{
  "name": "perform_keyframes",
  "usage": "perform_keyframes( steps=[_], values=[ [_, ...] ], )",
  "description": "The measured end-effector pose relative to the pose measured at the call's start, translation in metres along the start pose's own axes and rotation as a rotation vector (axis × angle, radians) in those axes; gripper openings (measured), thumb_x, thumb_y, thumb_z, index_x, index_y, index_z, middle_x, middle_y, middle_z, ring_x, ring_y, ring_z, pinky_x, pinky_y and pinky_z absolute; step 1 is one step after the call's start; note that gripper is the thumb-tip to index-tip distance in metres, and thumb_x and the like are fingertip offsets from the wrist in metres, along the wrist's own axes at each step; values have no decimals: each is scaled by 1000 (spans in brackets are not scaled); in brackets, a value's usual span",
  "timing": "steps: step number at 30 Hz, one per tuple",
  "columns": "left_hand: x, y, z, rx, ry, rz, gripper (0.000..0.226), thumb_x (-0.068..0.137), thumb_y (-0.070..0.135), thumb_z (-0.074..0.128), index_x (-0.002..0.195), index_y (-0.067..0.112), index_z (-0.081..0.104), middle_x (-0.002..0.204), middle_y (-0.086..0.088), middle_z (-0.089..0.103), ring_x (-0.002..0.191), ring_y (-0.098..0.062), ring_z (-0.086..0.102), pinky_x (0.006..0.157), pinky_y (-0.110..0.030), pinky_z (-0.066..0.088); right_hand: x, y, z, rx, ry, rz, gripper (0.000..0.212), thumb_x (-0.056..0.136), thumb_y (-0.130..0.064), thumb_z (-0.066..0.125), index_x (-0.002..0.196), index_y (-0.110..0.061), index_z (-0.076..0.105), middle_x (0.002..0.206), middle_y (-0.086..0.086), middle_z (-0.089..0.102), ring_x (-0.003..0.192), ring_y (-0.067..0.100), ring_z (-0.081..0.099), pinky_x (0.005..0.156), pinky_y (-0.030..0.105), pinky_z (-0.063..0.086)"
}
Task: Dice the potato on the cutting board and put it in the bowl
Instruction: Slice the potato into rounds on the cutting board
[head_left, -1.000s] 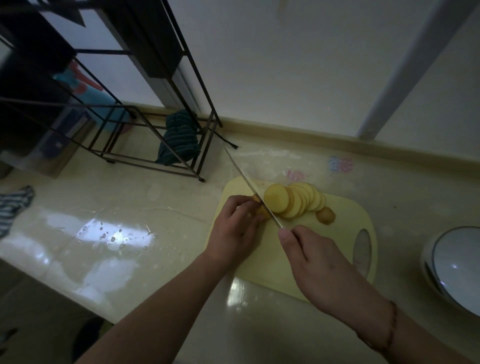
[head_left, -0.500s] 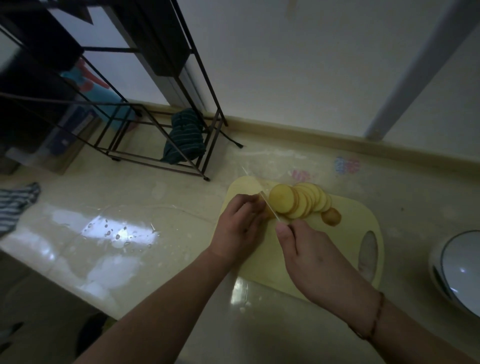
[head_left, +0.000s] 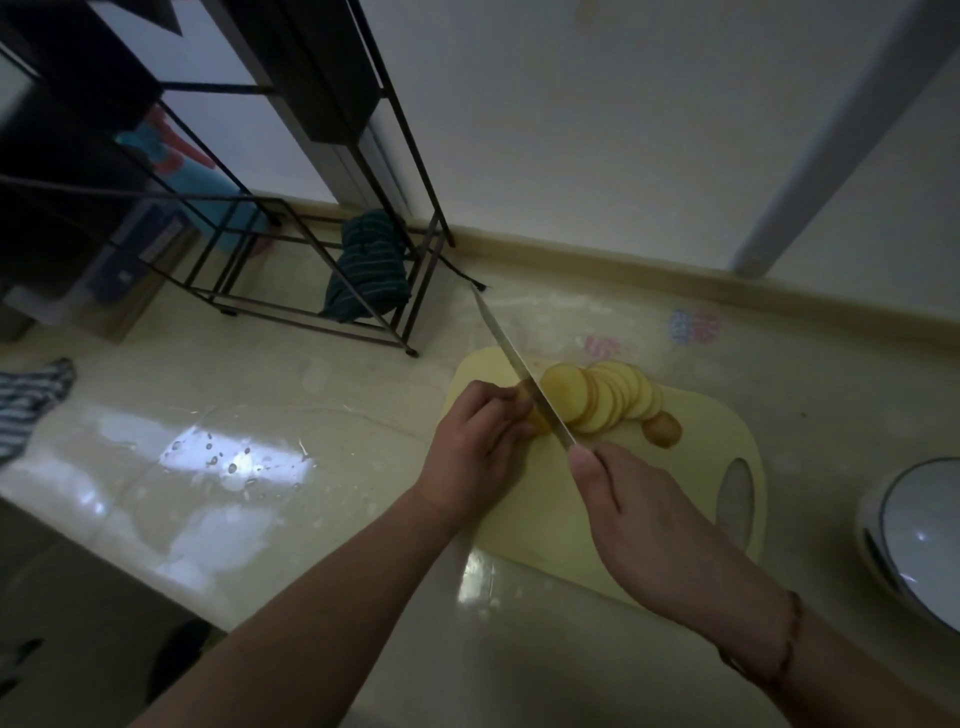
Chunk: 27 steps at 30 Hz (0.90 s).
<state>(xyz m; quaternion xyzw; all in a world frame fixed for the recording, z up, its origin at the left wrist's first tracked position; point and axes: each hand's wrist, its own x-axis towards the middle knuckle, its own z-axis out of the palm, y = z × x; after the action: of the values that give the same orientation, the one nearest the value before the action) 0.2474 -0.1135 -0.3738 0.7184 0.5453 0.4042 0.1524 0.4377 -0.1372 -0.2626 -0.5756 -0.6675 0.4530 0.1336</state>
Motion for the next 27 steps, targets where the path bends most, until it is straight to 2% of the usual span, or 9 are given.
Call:
perform_keyframes(
  steps=[4, 7, 11, 14, 17, 20, 22, 25, 27],
  values=[
    [0, -2, 0, -3, 0, 25, 14, 90, 10, 67, 97, -1, 71, 101, -10, 60, 90, -24, 65, 78, -31, 54, 8, 0, 6, 5, 9, 7, 39, 101, -45, 26, 78, -21, 47, 70, -5, 51, 65, 6, 48, 57, 18, 35],
    [1, -4, -1, -12, -7, 62, 12, 90, 9, 67, 101, 6, 67, 100, -14, 62, 89, -26, 66, 76, -34, 55, 20, 3, 13, 31, 6, 22, 40, 100, -46, 26, 76, -21, 46, 71, -6, 50, 68, 9, 48, 62, 31, 32],
    [0, -4, 1, -23, 15, 37, 11, 90, 9, 66, 98, 3, 68, 100, -13, 62, 90, -26, 66, 77, -35, 55, 21, 3, 17, 25, 21, 16, 38, 101, -45, 26, 79, -22, 46, 73, -6, 50, 73, 14, 50, 65, 31, 30],
    [-2, -5, 0, -15, 12, 16, 11, 89, 9, 66, 96, 0, 69, 100, -13, 61, 92, -21, 64, 78, -31, 55, 0, 7, 20, 12, 30, 0, 37, 99, -47, 27, 76, -22, 43, 67, -4, 50, 63, 8, 47, 56, 27, 31],
    [-2, -6, 0, -29, -2, 42, 9, 90, 8, 67, 98, 3, 67, 100, -14, 61, 93, -24, 65, 79, -31, 55, -14, 15, 24, 20, 52, -6, 39, 94, -51, 24, 72, -23, 40, 60, -2, 48, 58, 10, 47, 53, 21, 33],
    [-4, -7, 1, -23, -2, 35, 10, 88, 4, 70, 98, 1, 68, 100, -16, 61, 94, -27, 66, 79, -35, 55, -3, 18, 28, 7, 52, -3, 37, 98, -46, 27, 74, -23, 41, 63, -4, 51, 60, 8, 49, 53, 26, 30],
    [-3, -7, 0, -29, -2, 53, 13, 89, 5, 69, 101, 6, 66, 100, -16, 61, 92, -27, 65, 79, -33, 54, 12, 19, 31, -17, 45, -7, 35, 101, -43, 28, 77, -22, 43, 68, -6, 52, 66, 13, 51, 60, 32, 28],
    [0, -6, -1, -47, 4, 57, 14, 89, 8, 67, 102, 11, 62, 100, -16, 62, 91, -25, 65, 79, -31, 54, 30, 20, 35, -21, 39, -7, 33, 102, -41, 29, 83, -20, 47, 73, -8, 48, 76, 18, 51, 64, 32, 26],
    [1, -8, 0, -44, 6, 51, 13, 89, 8, 67, 101, 8, 63, 101, -16, 61, 92, -24, 65, 78, -32, 55, 30, 20, 34, -15, 42, -11, 32, 102, -40, 30, 83, -20, 47, 73, -8, 48, 73, 16, 48, 64, 32, 26]
  ],
)
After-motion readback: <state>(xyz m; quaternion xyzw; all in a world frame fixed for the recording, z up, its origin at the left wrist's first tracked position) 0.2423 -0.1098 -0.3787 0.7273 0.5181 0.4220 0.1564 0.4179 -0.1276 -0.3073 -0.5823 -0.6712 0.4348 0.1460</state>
